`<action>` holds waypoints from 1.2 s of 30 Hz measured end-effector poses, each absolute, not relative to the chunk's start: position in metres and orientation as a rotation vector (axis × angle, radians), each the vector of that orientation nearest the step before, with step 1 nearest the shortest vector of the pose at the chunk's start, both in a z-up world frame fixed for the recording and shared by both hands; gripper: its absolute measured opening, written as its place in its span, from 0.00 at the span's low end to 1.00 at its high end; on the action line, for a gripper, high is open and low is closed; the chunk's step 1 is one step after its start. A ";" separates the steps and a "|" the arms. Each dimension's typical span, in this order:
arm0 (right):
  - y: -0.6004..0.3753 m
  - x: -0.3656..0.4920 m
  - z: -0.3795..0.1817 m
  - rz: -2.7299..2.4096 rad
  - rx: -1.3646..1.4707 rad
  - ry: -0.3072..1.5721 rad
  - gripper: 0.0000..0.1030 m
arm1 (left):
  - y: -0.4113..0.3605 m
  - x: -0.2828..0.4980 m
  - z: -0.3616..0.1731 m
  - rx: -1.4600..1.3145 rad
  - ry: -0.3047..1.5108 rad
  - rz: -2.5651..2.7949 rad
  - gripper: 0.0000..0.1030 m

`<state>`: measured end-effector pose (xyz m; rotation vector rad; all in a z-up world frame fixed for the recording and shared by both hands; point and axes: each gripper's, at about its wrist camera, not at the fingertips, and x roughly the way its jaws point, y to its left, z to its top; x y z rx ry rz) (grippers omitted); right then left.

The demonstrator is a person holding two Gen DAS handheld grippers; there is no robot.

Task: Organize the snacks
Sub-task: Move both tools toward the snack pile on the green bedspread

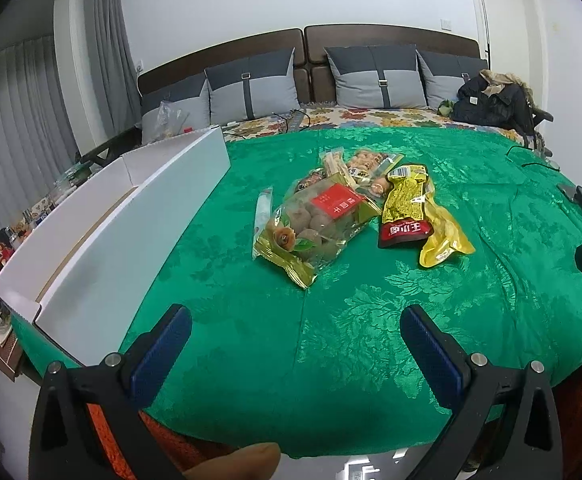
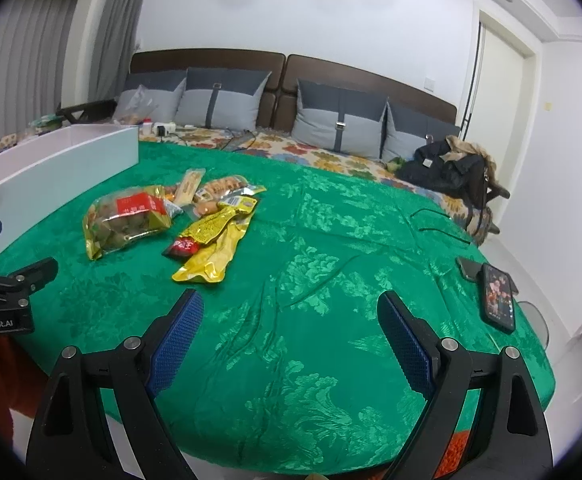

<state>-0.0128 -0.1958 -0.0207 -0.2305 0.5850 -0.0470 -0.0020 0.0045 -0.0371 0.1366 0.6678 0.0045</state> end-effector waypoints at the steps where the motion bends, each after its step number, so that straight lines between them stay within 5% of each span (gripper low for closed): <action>1: -0.196 -0.012 -0.022 -0.049 -0.230 0.590 0.89 | 0.004 -0.002 -0.039 0.136 0.672 0.004 1.00; 36: -0.208 0.036 -0.106 0.044 -0.132 0.938 0.89 | 0.024 0.057 -0.114 -0.012 0.954 -0.001 1.00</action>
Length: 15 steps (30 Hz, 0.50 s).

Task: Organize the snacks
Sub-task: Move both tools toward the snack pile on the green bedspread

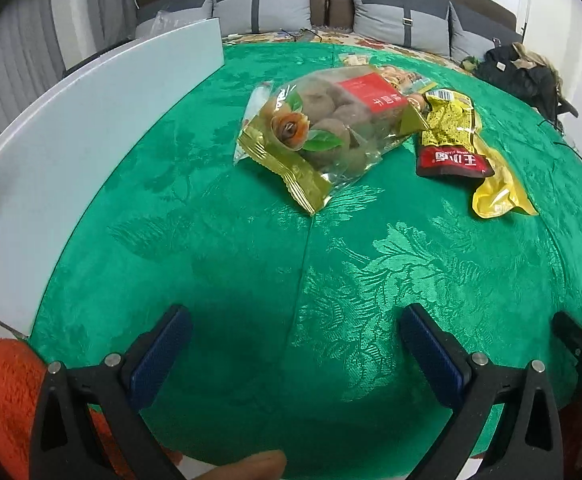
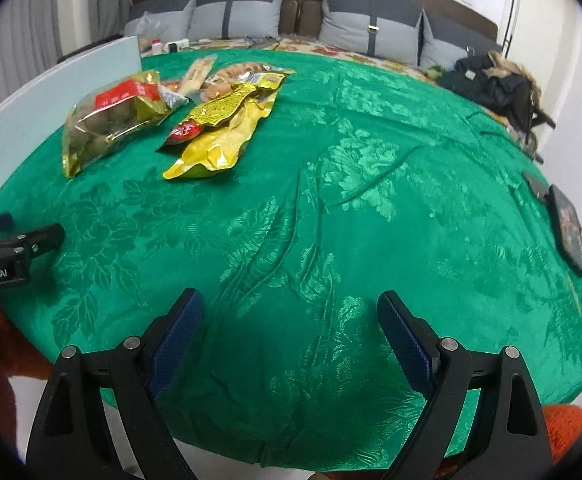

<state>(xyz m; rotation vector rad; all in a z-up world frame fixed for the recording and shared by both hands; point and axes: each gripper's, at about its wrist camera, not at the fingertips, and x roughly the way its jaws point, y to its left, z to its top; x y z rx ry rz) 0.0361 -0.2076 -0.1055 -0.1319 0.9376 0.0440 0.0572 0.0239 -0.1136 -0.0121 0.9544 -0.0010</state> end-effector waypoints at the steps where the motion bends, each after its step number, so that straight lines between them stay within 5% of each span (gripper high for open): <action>1: -0.210 0.036 -0.106 0.050 -0.110 0.942 0.89 | 0.024 0.057 -0.114 -0.012 0.955 -0.002 1.00; 15: -0.214 0.037 -0.108 0.060 -0.064 0.939 0.90 | 0.026 0.054 -0.113 0.007 0.924 -0.042 1.00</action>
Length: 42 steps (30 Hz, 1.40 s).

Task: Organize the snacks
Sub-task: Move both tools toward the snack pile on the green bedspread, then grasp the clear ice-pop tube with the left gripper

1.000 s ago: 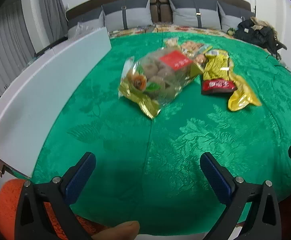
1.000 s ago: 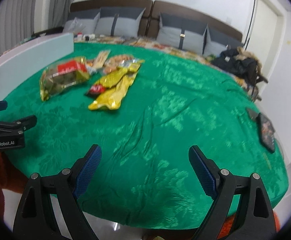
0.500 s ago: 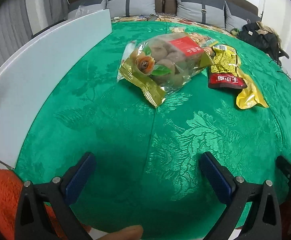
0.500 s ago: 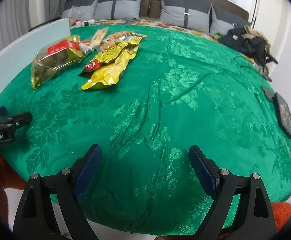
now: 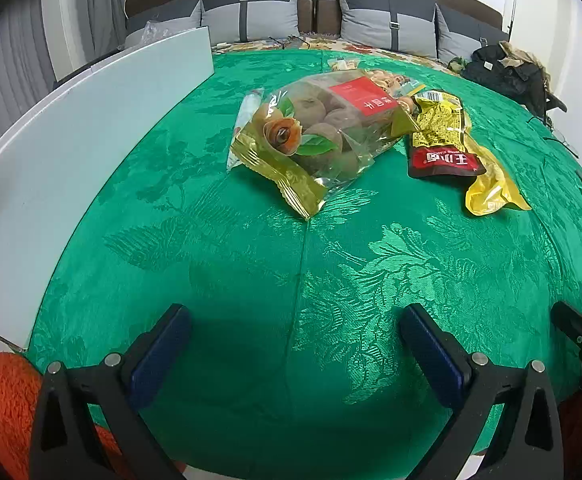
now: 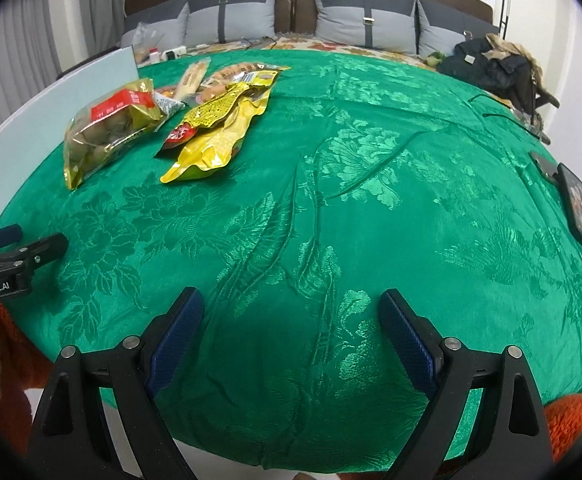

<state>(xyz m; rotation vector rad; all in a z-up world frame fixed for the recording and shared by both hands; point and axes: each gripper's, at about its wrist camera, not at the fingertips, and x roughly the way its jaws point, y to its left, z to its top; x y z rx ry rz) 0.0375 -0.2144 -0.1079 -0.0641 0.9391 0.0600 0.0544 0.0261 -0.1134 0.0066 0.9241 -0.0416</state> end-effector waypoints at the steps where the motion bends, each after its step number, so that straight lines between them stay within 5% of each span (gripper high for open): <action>1: -0.214 0.037 -0.108 0.061 -0.065 0.939 0.90 | 0.026 0.054 -0.113 0.007 0.924 -0.042 1.00; 18: -0.216 0.036 -0.108 0.074 -0.070 0.932 0.90 | 0.044 0.069 -0.088 -0.078 0.950 -0.099 1.00; 23: -0.216 0.036 -0.108 0.075 -0.070 0.931 0.90 | 0.087 0.128 -0.026 -0.232 0.841 -0.078 1.00; 28: -0.216 0.035 -0.107 0.077 -0.070 0.930 0.90 | 0.107 0.211 -0.025 -0.278 0.956 -0.057 0.99; 35: -0.216 0.035 -0.108 0.076 -0.072 0.929 0.90 | 0.093 0.256 -0.086 -0.177 1.168 0.003 0.73; 38: -0.215 0.035 -0.107 0.078 -0.073 0.928 0.90 | 0.094 0.254 -0.095 -0.219 1.162 -0.016 0.45; 39: -0.215 0.035 -0.107 0.079 -0.074 0.928 0.90 | 0.096 0.250 -0.095 -0.238 1.149 -0.019 0.21; 42: -0.215 0.036 -0.107 0.081 -0.075 0.928 0.90 | 0.100 0.232 -0.092 -0.221 1.133 0.011 0.18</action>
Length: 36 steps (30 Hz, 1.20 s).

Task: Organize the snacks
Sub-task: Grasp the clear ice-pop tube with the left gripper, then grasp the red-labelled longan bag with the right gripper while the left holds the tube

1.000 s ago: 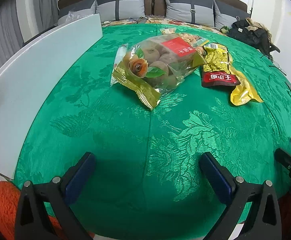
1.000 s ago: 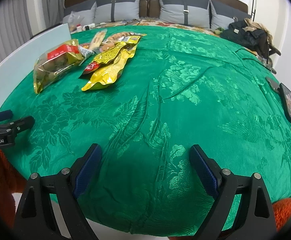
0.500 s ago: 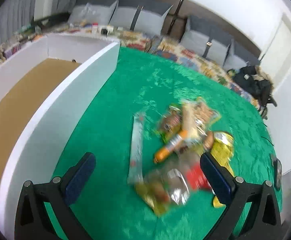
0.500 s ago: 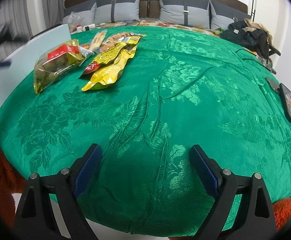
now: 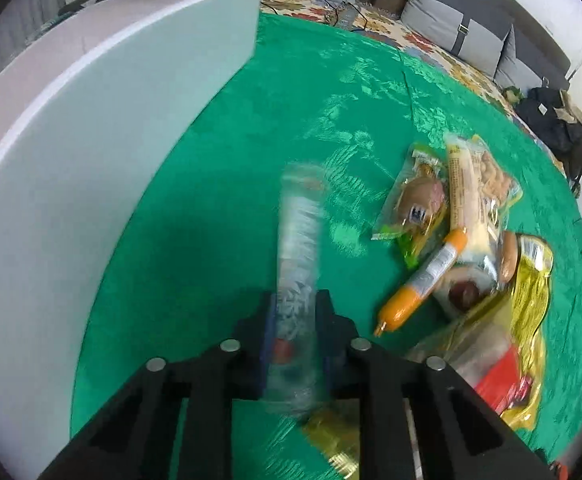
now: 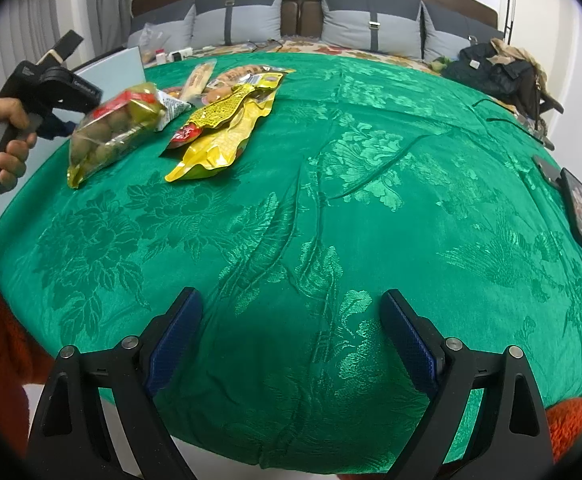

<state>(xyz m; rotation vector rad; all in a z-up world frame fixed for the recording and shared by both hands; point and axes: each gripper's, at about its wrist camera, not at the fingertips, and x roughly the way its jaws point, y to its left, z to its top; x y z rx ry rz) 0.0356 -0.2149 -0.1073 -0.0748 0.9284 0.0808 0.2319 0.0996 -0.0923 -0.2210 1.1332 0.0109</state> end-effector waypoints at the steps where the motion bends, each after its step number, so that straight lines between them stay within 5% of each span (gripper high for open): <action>1: -0.215 0.036 -0.107 0.081 -0.075 0.928 0.90 | 0.102 0.222 -0.091 -0.230 1.130 0.010 0.18; 14: -0.215 0.036 -0.108 0.075 -0.073 0.922 0.91 | 0.123 0.123 -0.097 -0.346 1.092 0.020 0.20; 21: -0.215 0.034 -0.109 0.072 -0.074 0.904 0.91 | 0.116 0.115 -0.097 -0.256 1.045 0.013 0.49; 25: -0.215 0.034 -0.109 0.066 -0.073 0.897 0.91 | 0.112 0.114 -0.098 -0.191 1.035 0.005 0.44; 26: -0.215 0.034 -0.109 0.066 -0.073 0.897 0.91 | 0.109 0.114 -0.098 -0.158 1.036 0.009 0.37; 27: -0.215 0.034 -0.109 0.066 -0.073 0.896 0.91 | 0.107 0.113 -0.098 -0.146 1.034 0.003 0.20; 36: -0.211 0.048 -0.095 0.065 -0.039 1.017 0.89 | 0.117 0.103 -0.100 -0.211 1.002 -0.035 0.18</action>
